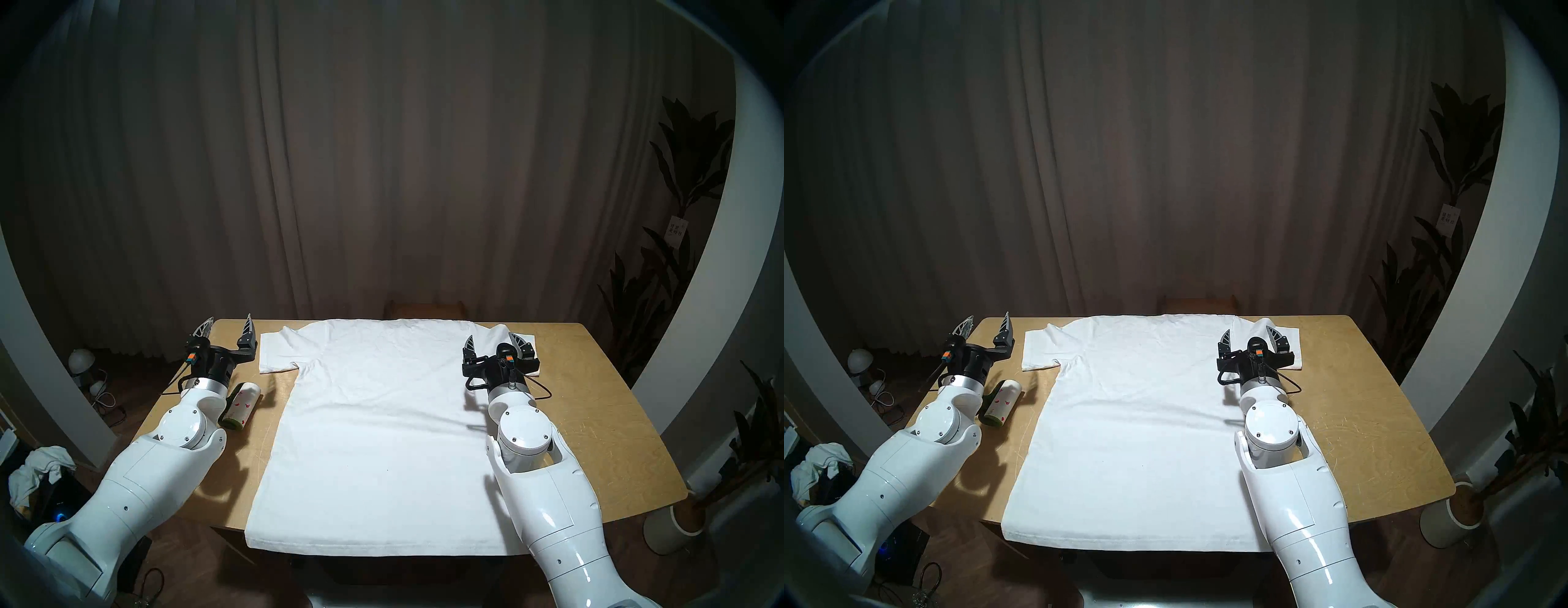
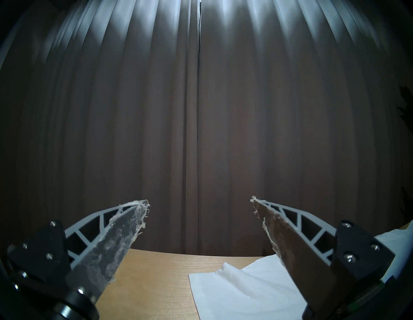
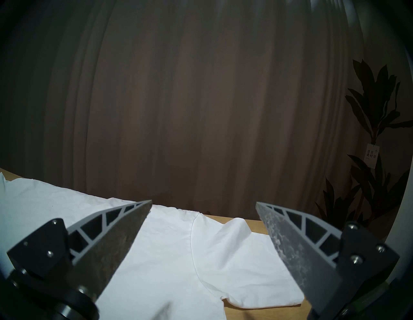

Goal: Use the fur roller to clean a top

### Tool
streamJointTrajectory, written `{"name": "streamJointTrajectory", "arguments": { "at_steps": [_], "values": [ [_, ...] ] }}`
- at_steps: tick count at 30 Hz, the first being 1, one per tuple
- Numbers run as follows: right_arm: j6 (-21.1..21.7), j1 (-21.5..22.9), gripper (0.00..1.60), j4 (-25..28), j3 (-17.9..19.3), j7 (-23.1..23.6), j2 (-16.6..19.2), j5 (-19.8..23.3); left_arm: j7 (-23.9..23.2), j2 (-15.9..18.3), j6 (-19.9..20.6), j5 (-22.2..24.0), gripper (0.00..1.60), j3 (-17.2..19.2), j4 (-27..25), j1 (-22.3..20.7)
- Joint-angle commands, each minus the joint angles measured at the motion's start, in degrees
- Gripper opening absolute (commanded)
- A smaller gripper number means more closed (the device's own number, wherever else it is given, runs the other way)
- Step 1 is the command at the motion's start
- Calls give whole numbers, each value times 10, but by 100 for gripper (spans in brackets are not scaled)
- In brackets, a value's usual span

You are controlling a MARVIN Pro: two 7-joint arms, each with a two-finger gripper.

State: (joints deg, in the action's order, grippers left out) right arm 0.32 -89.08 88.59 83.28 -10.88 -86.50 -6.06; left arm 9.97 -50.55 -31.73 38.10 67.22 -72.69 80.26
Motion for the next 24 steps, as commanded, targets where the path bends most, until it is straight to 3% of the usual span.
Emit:
{"name": "streamJointTrajectory", "arguments": {
  "at_steps": [1,10,17,24],
  "values": [
    [12,28,160,-3,1,3,-6,5,-59,-18,-29,-22,160,-7,34,-62],
    [25,40,160,-23,10,9,0,19,-85,9,12,1,160,-2,21,-71],
    [30,56,160,-36,17,28,7,30,-70,24,97,16,160,-1,-8,-67],
    [23,69,160,-52,22,42,10,41,-59,17,105,25,160,5,-21,-53]
  ]
}}
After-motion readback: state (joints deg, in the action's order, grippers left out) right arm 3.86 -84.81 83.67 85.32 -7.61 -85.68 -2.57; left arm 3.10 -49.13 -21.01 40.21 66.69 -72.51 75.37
